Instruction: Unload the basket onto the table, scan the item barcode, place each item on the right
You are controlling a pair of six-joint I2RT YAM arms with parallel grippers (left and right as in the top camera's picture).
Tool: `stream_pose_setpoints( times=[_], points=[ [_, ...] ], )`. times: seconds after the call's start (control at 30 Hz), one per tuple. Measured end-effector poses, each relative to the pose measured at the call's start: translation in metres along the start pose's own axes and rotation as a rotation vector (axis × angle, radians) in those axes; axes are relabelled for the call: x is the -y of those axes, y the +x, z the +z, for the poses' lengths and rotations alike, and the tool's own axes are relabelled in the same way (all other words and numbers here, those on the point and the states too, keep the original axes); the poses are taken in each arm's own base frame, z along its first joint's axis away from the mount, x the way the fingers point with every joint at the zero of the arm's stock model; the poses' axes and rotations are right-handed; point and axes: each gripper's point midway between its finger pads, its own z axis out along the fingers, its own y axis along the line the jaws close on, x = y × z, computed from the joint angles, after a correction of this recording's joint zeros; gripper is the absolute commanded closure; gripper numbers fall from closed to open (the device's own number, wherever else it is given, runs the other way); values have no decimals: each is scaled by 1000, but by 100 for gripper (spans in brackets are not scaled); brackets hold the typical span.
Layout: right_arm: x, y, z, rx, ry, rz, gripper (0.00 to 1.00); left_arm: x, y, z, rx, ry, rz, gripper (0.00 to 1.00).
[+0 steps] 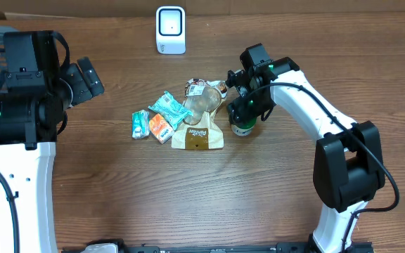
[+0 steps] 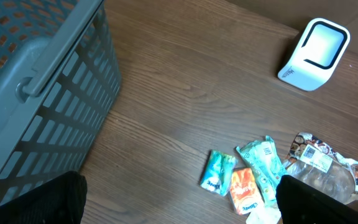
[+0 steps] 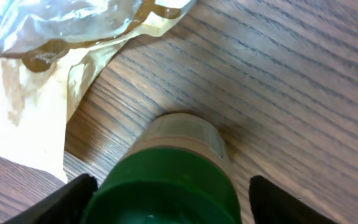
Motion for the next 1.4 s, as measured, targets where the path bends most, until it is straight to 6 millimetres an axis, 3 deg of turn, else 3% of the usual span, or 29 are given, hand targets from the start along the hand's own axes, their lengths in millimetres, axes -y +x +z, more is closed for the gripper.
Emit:
stream_pose_setpoints(
  times=[0.13, 0.27, 0.57, 0.7, 0.87, 1.07, 1.3, 1.4],
  points=[
    [0, 1, 0, -3, -2, 2, 27, 0, 0, 0, 0, 0, 0, 1],
    [-1, 4, 0, -17, -3, 8, 13, 0, 0, 0, 0, 0, 0, 1],
    [-2, 11, 0, -45, -8, -8, 14, 0, 0, 0, 0, 0, 0, 0],
    [-2, 11, 1, -43, -8, -18, 25, 0, 0, 0, 0, 0, 0, 0],
    [0, 13, 2, -48, 3, -20, 27, 0, 0, 0, 0, 0, 0, 0],
    [1, 12, 4, -44, 5, -19, 39, 0, 0, 0, 0, 0, 0, 1],
    [0, 10, 3, -37, 4, 59, 64, 0, 0, 0, 0, 0, 0, 0],
    [-10, 15, -2, -63, -52, 92, 64, 0, 0, 0, 0, 0, 0, 0]
  ],
)
